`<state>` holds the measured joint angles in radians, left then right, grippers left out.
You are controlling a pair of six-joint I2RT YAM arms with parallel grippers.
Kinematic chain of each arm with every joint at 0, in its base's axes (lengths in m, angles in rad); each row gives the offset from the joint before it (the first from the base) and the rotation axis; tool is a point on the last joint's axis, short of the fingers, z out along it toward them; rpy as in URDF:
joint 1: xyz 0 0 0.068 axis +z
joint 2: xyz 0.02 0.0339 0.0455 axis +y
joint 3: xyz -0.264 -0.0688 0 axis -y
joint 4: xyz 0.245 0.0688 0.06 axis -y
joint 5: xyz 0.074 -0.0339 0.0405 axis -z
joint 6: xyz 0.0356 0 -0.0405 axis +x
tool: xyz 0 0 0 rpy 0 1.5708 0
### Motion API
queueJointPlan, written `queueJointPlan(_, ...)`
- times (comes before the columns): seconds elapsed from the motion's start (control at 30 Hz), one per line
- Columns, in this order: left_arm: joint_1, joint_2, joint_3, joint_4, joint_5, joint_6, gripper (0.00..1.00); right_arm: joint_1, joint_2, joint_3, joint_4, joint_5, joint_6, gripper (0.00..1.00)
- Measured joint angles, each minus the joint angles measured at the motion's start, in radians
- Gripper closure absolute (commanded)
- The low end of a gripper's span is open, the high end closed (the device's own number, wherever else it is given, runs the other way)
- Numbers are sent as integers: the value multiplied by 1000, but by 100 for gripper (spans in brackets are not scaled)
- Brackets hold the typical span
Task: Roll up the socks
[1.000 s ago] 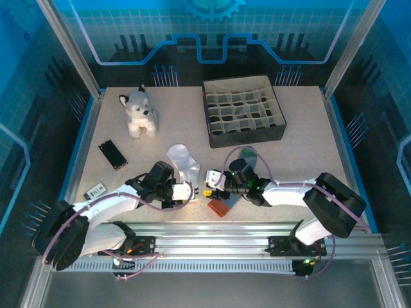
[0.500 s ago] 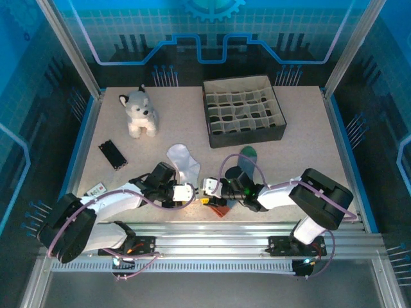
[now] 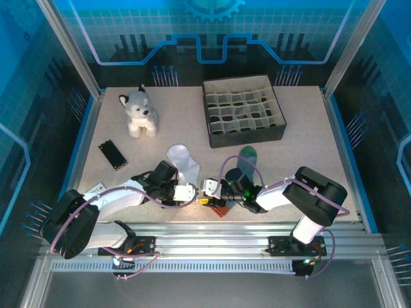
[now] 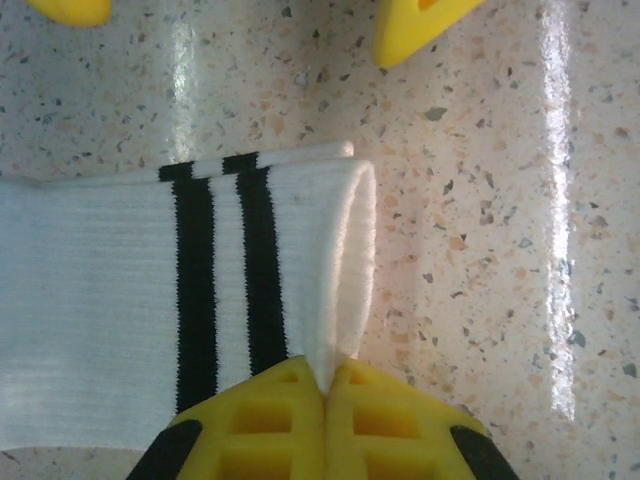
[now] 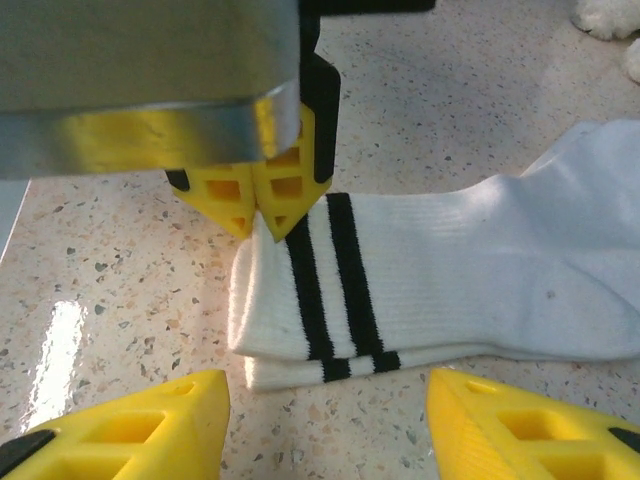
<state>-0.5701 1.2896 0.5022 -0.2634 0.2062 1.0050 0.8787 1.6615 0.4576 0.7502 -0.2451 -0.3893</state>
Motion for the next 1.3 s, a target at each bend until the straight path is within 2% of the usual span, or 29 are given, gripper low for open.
queueJointPlan(0.5, 77, 100, 175, -276, 195, 18, 100, 71, 47, 5, 59, -3, -62, 44)
queueJointPlan(0.87, 110, 106, 183, -330, 238, 18, 100, 79, 67, 28, 55, 1, -107, 49)
queueJointPlan(1.17, 143, 106, 190, -331, 282, 10, 100, 90, 80, 29, 79, -3, -105, 46)
queueJointPlan(1.23, 149, 106, 197, -330, 294, 5, 100, 94, 80, 29, 89, -3, -105, 48)
queueJointPlan(1.3, 153, 106, 201, -327, 307, -2, 100, 97, 80, 28, 96, -3, -101, 53)
